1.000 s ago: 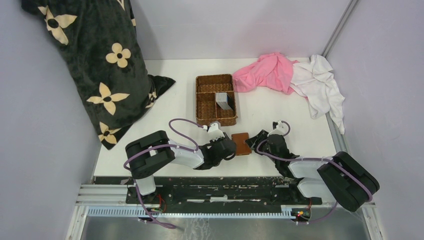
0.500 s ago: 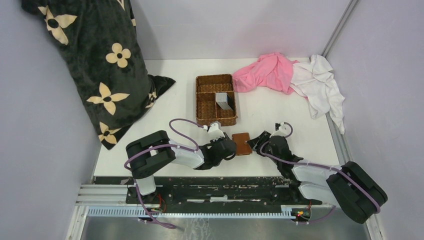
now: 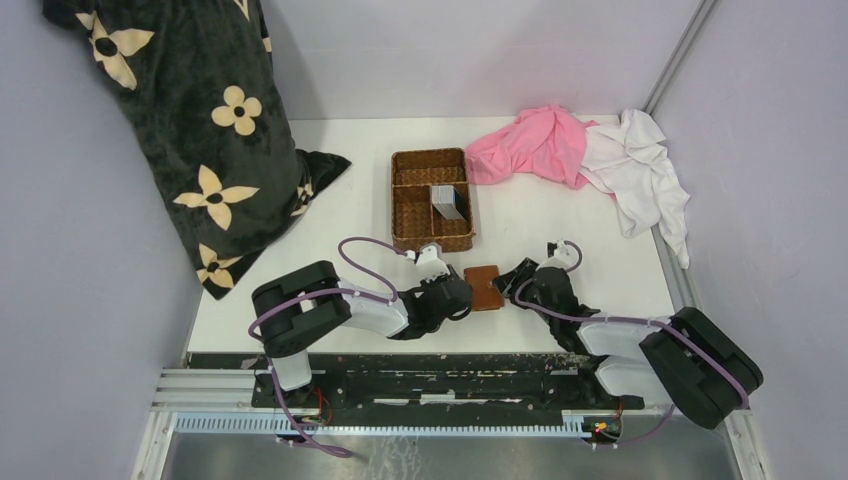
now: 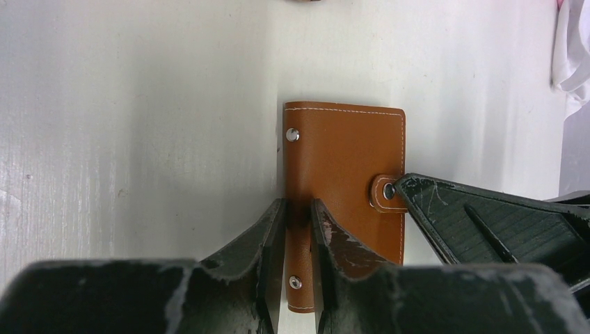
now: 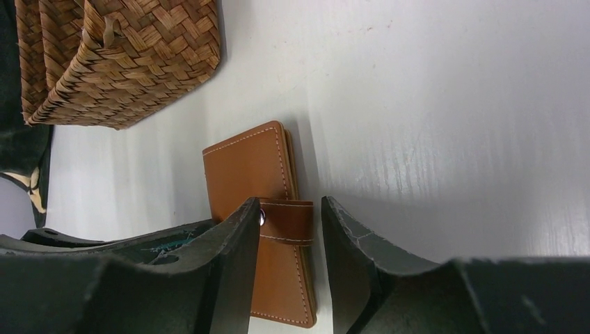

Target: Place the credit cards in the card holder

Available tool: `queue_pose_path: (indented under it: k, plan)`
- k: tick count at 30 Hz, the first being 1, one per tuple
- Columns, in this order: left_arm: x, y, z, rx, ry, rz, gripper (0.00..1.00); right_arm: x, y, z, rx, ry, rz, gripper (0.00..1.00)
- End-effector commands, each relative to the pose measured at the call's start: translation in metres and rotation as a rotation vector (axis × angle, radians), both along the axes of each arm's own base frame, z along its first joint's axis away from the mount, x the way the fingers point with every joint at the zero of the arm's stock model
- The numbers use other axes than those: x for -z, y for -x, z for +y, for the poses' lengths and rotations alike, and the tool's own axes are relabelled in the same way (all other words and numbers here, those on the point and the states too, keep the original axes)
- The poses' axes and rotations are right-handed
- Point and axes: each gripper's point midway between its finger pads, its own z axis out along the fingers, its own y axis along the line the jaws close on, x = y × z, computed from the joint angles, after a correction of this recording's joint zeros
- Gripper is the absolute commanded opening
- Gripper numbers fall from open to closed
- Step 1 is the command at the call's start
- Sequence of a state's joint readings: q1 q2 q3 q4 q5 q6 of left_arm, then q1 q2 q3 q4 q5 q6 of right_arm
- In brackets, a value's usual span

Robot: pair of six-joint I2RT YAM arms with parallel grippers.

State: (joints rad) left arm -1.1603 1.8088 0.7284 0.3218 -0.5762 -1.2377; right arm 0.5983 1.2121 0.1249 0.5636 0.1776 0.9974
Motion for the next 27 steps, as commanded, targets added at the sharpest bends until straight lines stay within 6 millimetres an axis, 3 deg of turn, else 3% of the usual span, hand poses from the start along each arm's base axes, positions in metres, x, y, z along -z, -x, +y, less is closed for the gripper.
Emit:
queue_pose_path:
  k: [1,11,19,27]
  plan:
    - [0.103,0.067,0.107,0.131,-0.51,0.286,0.26,0.016,0.005,-0.002,-0.021,0.05,0.044,0.44]
    - [0.103,0.066,0.107,0.13,-0.513,0.287,0.26,0.02,0.015,-0.009,-0.012,0.051,0.06,0.43]
    - [0.105,0.067,0.106,0.133,-0.508,0.29,0.25,0.007,0.011,-0.016,-0.002,0.102,0.034,0.44]
    - [0.106,0.067,0.104,0.139,-0.505,0.293,0.24,0.013,0.01,-0.013,-0.017,0.111,0.05,0.44]
